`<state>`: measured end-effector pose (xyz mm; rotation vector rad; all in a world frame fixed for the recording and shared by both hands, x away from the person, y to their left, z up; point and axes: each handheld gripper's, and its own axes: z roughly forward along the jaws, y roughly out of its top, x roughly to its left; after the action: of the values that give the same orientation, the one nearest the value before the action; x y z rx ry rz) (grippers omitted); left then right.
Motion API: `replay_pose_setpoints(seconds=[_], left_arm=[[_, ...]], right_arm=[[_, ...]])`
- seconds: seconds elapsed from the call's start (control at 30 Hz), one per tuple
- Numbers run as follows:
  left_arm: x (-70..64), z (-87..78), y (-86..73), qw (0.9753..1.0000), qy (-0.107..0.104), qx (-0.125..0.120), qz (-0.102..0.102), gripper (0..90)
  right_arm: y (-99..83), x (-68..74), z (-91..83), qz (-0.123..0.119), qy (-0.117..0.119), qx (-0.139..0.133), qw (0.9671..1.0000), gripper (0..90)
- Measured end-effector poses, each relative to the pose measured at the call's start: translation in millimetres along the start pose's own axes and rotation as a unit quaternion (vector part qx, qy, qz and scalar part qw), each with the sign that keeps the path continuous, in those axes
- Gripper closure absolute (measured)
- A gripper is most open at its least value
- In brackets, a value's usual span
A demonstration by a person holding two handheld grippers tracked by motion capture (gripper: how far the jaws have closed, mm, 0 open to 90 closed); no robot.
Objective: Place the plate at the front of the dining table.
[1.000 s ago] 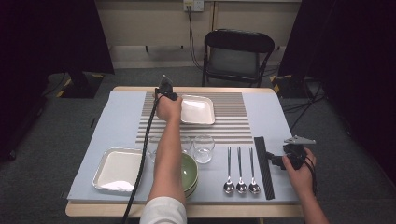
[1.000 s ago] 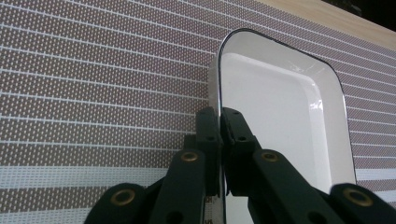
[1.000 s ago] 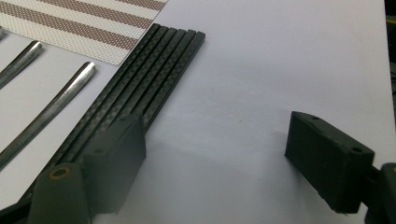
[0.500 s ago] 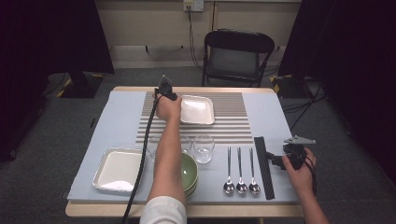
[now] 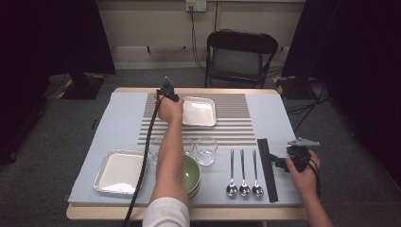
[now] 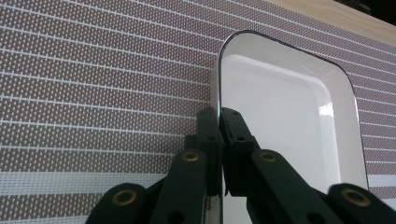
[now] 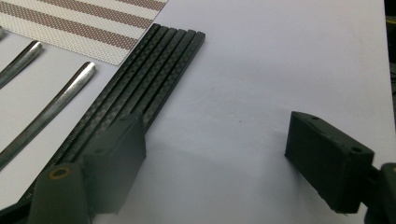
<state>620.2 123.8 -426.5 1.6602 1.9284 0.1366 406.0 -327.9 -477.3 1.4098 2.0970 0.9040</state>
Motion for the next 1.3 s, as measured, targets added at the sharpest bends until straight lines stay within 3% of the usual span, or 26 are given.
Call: replay_pose_setpoints(seconds=[0.5, 0.57, 0.67, 0.87, 1.13, 1.3], left_arm=[[1.2, 3.1, 1.7, 0.9995, 0.013, 0.01, 0.026, 88.5], [0.5, 4.0, 1.4, 0.9995, 0.018, 0.003, 0.027, 88.3], [0.8, 4.8, 0.1, 0.9984, 0.037, 0.0, 0.043, 88.0], [-0.8, 3.8, -1.0, 0.998, 0.041, -0.013, 0.046, 84.8], [-4.1, 3.4, -5.4, 0.9966, 0.049, -0.004, 0.065, 83.8], [-3.5, 3.7, -6.7, 0.9965, 0.055, 0.002, 0.062, 84.3]], right_arm=[[0.0, 0.4, 0.0, -0.001, -0.001, 0.0, 1.0, 19.6], [0.0, 0.3, 0.0, 0.0, -0.001, 0.0, 1.0, 19.6], [0.0, 0.4, 0.0, 0.0, -0.001, 0.0, 1.0, 19.7], [-0.1, 0.4, 0.0, -0.001, -0.001, -0.001, 1.0, 19.7], [0.0, 0.4, 0.0, 0.0, -0.001, 0.0, 1.0, 19.7], [0.0, 0.5, 0.0, -0.001, -0.001, 0.0, 1.0, 19.7]])
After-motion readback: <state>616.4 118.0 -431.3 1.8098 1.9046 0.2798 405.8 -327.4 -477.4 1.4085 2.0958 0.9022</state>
